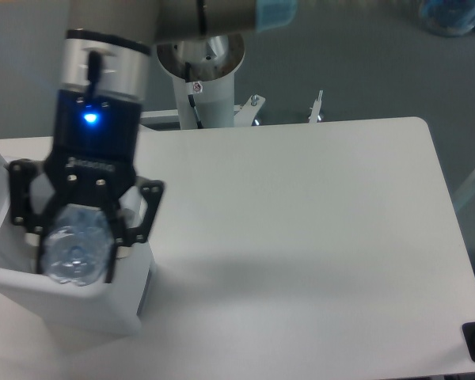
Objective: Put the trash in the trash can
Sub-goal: 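Lower the bottle into the bin and release it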
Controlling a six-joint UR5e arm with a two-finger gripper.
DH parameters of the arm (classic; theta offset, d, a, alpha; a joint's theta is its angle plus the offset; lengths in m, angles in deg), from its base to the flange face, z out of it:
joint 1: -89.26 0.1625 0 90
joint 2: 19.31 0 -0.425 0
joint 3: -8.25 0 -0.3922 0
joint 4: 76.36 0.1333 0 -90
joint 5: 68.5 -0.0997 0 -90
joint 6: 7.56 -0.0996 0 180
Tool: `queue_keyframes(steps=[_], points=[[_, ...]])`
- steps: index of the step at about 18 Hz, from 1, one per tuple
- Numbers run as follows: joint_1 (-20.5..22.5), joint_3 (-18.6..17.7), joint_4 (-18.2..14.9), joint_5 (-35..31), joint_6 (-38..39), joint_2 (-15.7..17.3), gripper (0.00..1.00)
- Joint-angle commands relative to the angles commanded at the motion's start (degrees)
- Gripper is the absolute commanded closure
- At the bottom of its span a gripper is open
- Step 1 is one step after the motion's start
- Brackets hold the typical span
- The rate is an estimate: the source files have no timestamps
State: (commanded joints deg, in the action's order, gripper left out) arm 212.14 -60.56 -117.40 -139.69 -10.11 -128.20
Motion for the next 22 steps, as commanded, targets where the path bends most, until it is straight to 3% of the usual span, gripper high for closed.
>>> queue_keyframes(steps=[11,13,16,17,20,22], points=[[-3.1,-4.9,0.0,-0.2,-0.1,0.5,0.3],[-3.2,-5.5,0.0,-0.2,-0.4,0.6,0.19],[-3.1,-5.5,0.0,-0.2,-0.4,1.0,0.11],[-3.1,-5.5,0.0,-0.2,-0.5,1.7,0.01],[-2.3,-5.7,0.0,0.0,-0.6,2.4,0.0],[1.2,-6.8,0.0,-0.1,-0.3,3.9,0.0]])
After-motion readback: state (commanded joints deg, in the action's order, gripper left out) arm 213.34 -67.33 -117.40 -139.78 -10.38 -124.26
